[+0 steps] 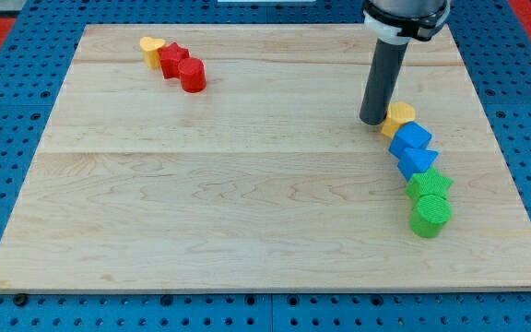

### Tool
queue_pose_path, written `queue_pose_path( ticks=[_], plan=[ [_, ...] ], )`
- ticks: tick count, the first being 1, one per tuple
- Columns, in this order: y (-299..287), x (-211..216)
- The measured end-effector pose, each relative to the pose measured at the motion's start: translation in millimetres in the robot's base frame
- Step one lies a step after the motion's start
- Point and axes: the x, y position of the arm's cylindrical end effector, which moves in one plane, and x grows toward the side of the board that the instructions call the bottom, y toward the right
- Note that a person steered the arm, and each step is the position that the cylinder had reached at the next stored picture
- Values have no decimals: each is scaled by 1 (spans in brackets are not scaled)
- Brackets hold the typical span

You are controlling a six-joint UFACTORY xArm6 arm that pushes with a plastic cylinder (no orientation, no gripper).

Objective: Push yellow heart above the yellow hexagon

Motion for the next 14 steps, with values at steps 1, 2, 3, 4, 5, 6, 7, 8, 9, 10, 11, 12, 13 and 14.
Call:
queue_pose_path(
  ticks=[1,2,3,4,5,6,7,8,9,10,11,12,13,14],
  plan=[
    [6,0],
    [6,0],
    [0,-13],
    [-35,-14],
    [-90,5],
    [-160,5],
    [-239,-19],
    [-302,-58],
    [-345,-94],
    [-361,-120],
    [-333,-133],
    [-287,-136],
    [-254,-148],
    [-260,-177]
  ],
)
